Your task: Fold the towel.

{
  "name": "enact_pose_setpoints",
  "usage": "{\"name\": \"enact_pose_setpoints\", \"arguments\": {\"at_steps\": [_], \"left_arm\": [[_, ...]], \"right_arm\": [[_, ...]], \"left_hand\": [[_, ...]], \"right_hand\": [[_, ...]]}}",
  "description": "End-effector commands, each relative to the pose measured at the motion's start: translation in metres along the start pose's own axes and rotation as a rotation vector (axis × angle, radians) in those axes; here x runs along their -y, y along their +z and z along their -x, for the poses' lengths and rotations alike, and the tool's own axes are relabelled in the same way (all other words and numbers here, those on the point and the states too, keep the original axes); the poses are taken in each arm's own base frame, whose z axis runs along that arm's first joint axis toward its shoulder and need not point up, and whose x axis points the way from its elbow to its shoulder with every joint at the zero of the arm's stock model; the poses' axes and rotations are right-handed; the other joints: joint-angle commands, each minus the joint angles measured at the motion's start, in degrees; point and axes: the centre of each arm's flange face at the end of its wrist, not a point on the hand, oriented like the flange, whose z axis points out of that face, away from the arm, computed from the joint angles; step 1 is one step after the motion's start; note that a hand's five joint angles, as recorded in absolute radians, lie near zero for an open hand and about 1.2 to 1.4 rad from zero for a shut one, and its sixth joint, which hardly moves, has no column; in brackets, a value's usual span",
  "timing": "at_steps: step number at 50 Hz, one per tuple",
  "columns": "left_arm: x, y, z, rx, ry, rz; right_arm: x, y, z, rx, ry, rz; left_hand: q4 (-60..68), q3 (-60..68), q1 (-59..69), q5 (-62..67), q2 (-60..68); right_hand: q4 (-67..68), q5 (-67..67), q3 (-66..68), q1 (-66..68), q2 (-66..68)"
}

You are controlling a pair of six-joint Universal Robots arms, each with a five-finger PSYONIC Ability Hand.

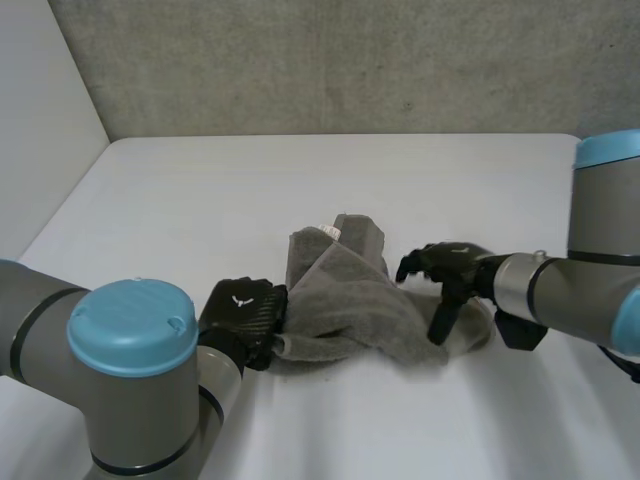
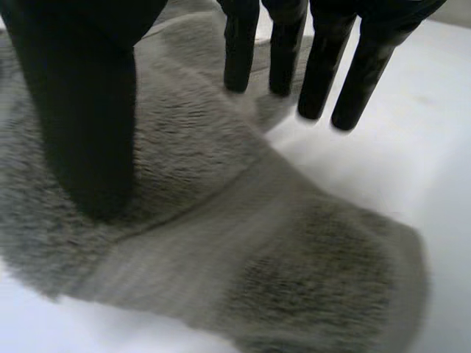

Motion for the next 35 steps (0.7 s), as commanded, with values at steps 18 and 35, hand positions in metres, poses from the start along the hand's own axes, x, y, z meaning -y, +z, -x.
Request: {"name": "enact_pose_setpoints", "arguments": {"at_steps": [18, 35], "left_arm": [[0.229, 0.043, 0.099, 0.263, 0.147, -0.766], [0.082, 0.040, 0.078, 0.145, 0.133, -0.330]], "right_arm": [[0.173, -0.031, -0.013, -0.447, -0.333, -0.724], [0.055, -0.029, 0.014, -0.322, -0.377, -0.537]], "left_hand": [[10.4, 10.5, 12.7, 11.2, 10.4], [10.4, 10.5, 12.7, 11.2, 10.4]], "right_hand": [[60.4, 60.7, 60.4, 62.5, 60.1], [60.4, 60.7, 60.4, 62.5, 60.1]]}}
